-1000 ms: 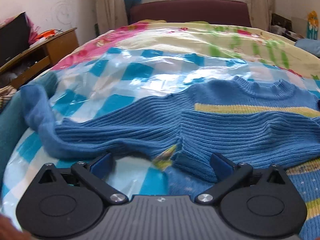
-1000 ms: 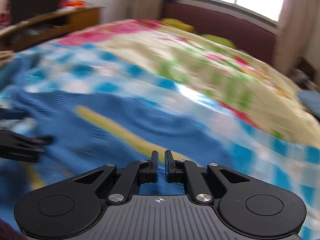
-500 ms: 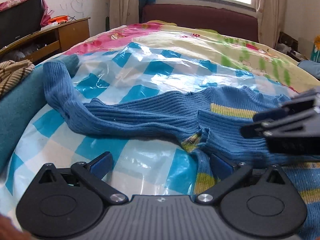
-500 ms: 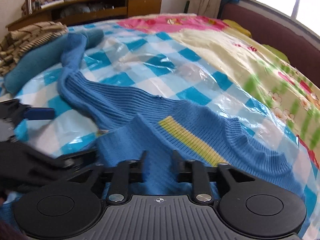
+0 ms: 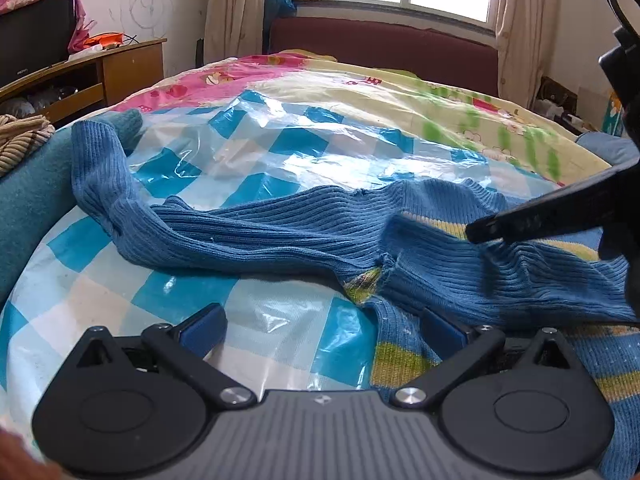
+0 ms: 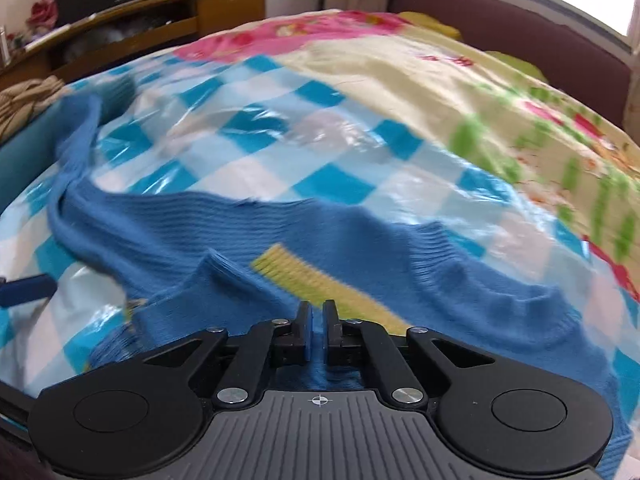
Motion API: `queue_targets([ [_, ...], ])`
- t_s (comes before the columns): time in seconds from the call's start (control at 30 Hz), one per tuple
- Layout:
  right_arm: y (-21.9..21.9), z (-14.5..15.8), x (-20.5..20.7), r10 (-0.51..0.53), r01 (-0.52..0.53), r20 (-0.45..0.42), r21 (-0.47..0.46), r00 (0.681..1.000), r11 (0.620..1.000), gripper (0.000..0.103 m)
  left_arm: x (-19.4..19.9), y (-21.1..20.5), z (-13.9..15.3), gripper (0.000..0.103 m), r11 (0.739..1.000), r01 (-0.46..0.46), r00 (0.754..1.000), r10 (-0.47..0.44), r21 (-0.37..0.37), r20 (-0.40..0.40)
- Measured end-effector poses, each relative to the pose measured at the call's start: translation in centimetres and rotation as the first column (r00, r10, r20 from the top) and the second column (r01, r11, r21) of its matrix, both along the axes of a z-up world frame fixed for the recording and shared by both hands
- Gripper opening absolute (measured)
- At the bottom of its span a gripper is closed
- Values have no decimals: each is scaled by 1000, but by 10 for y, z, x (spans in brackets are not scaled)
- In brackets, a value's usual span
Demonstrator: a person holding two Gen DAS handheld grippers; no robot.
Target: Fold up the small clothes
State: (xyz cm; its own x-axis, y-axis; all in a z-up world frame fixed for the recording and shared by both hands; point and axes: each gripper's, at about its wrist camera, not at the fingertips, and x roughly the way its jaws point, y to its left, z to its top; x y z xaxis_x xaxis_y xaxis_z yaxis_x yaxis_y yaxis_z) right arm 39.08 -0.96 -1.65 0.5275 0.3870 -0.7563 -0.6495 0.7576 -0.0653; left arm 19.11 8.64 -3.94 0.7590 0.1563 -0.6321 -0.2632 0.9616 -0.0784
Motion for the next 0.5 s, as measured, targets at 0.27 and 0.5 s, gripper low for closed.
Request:
queue_targets([
  [0.27,0,4,3,30,-30,-26,22,999,999,17,-1,1,1,103,1000,1,1000,-1,-12,10],
  [0.5,28,-10,5,157,-157,-71,1,985,988,42,-1,0,0,103,1000,10,1000,-9,-13,13],
])
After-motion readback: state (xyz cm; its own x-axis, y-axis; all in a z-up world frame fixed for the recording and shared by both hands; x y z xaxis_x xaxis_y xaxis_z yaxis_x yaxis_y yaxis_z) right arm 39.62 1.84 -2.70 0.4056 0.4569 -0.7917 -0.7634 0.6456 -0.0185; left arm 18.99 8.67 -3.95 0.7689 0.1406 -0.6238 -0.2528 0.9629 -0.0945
